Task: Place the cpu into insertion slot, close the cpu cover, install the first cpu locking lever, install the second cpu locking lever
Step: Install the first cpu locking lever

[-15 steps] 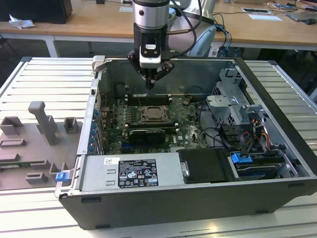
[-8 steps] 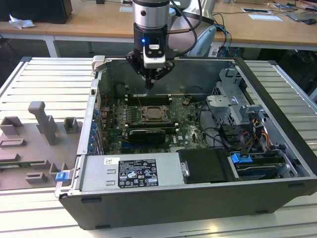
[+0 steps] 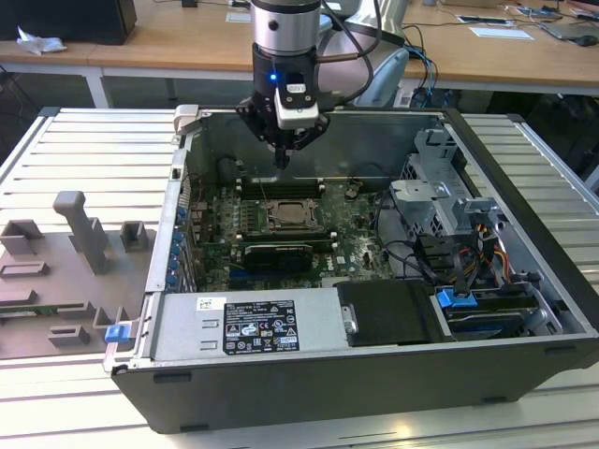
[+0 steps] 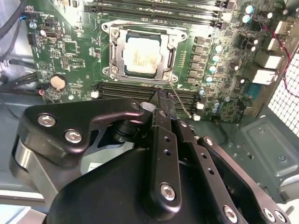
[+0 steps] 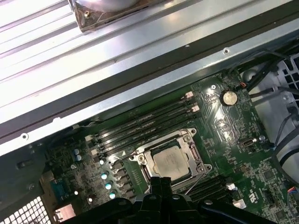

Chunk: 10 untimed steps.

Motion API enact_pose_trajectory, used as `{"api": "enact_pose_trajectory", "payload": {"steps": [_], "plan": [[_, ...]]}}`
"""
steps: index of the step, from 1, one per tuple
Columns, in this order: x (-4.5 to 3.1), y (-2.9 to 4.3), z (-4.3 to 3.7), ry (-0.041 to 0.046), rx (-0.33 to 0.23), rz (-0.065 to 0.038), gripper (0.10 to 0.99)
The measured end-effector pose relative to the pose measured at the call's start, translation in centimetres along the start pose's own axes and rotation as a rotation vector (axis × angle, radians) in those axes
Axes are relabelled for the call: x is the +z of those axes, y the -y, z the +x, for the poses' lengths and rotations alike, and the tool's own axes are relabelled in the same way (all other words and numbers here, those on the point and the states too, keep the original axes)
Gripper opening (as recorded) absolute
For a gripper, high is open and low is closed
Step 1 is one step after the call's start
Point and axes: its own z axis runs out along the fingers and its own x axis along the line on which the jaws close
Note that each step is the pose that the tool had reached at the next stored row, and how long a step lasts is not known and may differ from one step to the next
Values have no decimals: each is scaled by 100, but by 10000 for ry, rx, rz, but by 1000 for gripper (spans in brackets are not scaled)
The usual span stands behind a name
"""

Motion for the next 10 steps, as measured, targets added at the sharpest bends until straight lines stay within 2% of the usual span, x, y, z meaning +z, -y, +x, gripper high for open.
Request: {"api": "enact_pose_trajectory", "payload": {"steps": [10], "plan": [[0, 0, 0, -59, -1220, -5, 106]]}}
